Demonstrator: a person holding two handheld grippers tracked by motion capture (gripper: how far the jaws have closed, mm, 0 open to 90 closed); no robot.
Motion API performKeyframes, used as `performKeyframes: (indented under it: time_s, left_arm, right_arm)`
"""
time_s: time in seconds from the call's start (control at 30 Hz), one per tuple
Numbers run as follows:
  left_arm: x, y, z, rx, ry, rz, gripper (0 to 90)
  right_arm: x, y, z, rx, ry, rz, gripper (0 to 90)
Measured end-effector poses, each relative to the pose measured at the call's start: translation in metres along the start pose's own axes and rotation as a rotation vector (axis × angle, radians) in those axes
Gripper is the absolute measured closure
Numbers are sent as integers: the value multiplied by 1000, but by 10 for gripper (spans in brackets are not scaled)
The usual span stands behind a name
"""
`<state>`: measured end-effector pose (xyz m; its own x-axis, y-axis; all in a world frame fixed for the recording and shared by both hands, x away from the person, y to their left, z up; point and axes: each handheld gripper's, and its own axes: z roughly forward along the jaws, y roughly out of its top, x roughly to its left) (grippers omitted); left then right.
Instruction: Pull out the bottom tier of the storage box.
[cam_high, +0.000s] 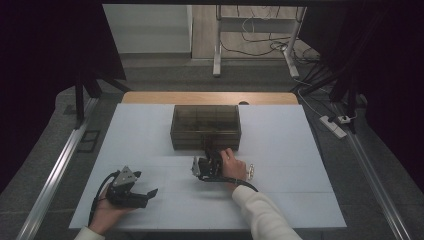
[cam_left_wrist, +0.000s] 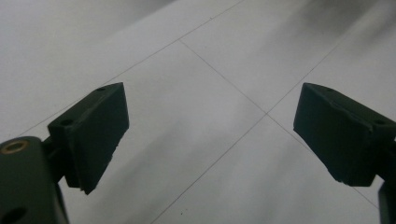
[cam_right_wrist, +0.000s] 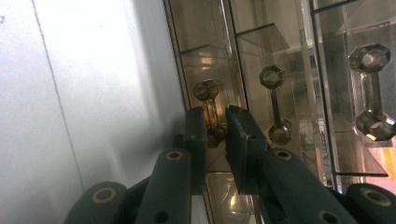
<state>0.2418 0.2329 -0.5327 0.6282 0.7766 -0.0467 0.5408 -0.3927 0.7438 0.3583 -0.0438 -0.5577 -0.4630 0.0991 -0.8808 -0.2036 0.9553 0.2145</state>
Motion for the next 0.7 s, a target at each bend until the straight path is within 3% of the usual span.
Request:
performKeyframes:
  time_s: [0.3, 0.33, 0.7]
  left_arm:
    - [0, 0, 0, -1, 1, 1, 102]
    - [0, 0, 0, -1, 1, 1, 103]
    - [0, 0, 0, 0, 2, 3, 103]
  right_arm:
    - [0, 1, -2, 28, 12, -31, 786]
    - [1, 0, 0, -4, -13, -20, 786]
    - [2, 0, -1, -1, -13, -24, 788]
